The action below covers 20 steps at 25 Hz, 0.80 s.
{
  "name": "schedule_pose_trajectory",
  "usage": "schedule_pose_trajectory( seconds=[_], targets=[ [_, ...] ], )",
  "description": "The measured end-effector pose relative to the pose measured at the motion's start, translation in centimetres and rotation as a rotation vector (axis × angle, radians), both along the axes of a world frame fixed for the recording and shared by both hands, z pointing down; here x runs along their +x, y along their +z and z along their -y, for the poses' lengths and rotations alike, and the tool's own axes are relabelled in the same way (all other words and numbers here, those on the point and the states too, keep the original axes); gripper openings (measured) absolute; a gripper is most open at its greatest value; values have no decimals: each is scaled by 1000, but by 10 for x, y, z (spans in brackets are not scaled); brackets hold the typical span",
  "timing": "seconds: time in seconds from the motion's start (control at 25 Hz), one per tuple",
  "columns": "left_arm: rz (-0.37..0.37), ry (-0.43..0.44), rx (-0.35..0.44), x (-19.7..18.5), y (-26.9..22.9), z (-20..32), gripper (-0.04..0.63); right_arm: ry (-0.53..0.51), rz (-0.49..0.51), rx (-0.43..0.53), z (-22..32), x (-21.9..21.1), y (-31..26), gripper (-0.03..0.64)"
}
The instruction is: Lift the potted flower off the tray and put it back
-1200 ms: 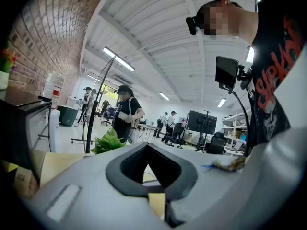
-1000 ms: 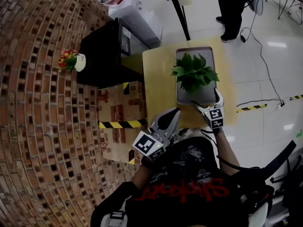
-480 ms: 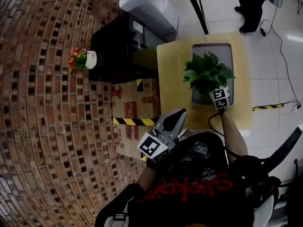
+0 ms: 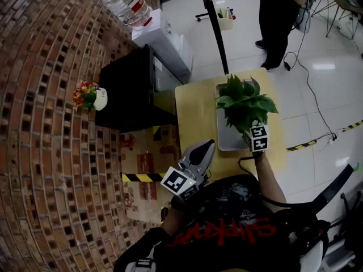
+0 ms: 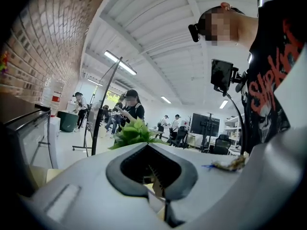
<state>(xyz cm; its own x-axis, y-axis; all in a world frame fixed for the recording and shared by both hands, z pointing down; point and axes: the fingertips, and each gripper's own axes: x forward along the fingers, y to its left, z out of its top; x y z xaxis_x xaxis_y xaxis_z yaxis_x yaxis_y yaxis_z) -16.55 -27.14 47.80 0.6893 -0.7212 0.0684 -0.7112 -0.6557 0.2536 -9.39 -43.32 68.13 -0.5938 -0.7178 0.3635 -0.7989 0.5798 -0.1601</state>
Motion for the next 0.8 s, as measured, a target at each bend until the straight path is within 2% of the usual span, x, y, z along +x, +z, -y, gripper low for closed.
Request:
schedule_pose_trajectory(
  seconds=[0.16, 0.28, 0.4, 0.52, 0.64, 0.8],
  targets=[
    [-102, 4, 7, -9, -5, -4, 2, 23, -17, 17, -15, 9, -58, 535],
    [-78, 20, -9, -16, 1, -10, 2, 23, -42, 53, -31, 10, -101, 535],
    [-89, 32, 3, -21, -1, -8, 2, 19, -69, 89, -40, 10, -136, 537],
    [-92, 35, 25, -30, -6, -6, 2, 11, -45, 142, -47, -1, -169, 537],
    [-99, 38, 41, -34, -11, -5, 2, -5, -42, 181, -52, -11, -187, 536],
    [-111, 73, 85, -33, -21, -8, 2, -34, -10, 180, -53, -25, -195, 537]
  ],
)
